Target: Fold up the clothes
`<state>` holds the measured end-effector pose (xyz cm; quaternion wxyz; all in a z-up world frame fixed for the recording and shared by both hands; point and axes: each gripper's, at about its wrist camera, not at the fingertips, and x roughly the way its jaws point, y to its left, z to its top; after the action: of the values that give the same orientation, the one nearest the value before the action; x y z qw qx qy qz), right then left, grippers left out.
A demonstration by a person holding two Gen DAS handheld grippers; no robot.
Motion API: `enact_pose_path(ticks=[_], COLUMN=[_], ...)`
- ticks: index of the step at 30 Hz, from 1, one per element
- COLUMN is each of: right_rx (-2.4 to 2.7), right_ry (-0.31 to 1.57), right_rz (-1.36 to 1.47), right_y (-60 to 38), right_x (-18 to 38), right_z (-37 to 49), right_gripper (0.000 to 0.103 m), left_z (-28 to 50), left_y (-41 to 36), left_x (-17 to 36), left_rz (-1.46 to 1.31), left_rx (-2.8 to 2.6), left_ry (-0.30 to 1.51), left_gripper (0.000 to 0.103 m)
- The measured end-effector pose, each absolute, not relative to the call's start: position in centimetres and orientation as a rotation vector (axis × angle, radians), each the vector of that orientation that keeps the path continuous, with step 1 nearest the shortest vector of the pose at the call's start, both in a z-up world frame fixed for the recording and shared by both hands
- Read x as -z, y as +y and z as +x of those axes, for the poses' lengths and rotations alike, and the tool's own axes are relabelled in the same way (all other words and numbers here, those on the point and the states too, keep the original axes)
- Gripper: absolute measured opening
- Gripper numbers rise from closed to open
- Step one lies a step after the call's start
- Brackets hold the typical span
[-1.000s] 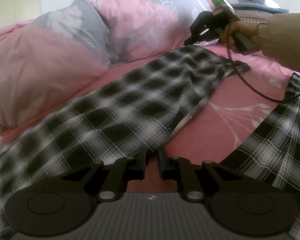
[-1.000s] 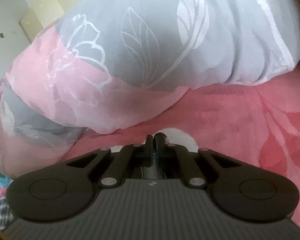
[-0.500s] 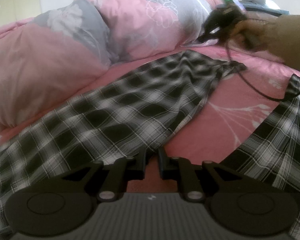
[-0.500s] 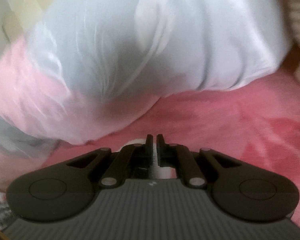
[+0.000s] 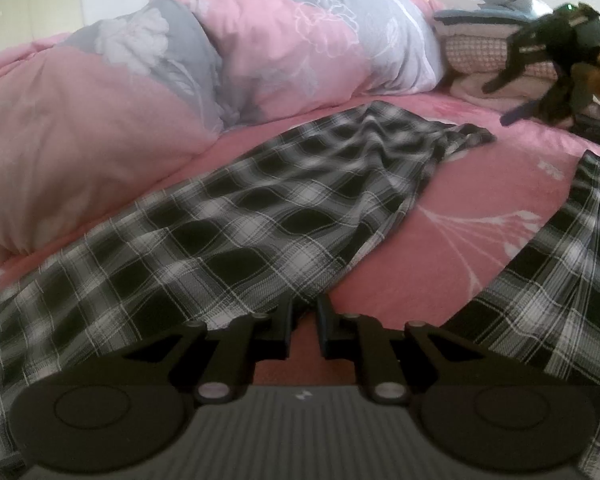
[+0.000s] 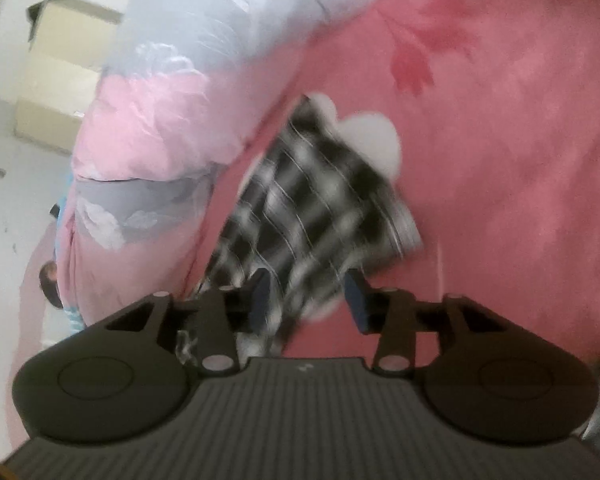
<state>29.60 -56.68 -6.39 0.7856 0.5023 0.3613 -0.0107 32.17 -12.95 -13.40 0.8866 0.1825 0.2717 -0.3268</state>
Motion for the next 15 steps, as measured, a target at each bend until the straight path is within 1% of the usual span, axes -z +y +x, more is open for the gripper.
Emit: enact_pose_path(ticks=[6, 15], right_rx=[0.043, 0.166], right_ry=[0.719, 0.757], right_rz=[1.195, 1.181], right_y=[-56.8, -57.3], right_x=[7.0, 9.6], right_z=[30.3, 30.9], right_gripper=[0.042, 0.042], left_z=[32.3, 32.4], left_y=[-12.9, -12.8], left_x=[13.3, 13.2], left_rz=[0.370, 0.366], left_rx=[0.684, 0.686], left_ry=[0.570, 0.573], left_gripper=[0.015, 0.015])
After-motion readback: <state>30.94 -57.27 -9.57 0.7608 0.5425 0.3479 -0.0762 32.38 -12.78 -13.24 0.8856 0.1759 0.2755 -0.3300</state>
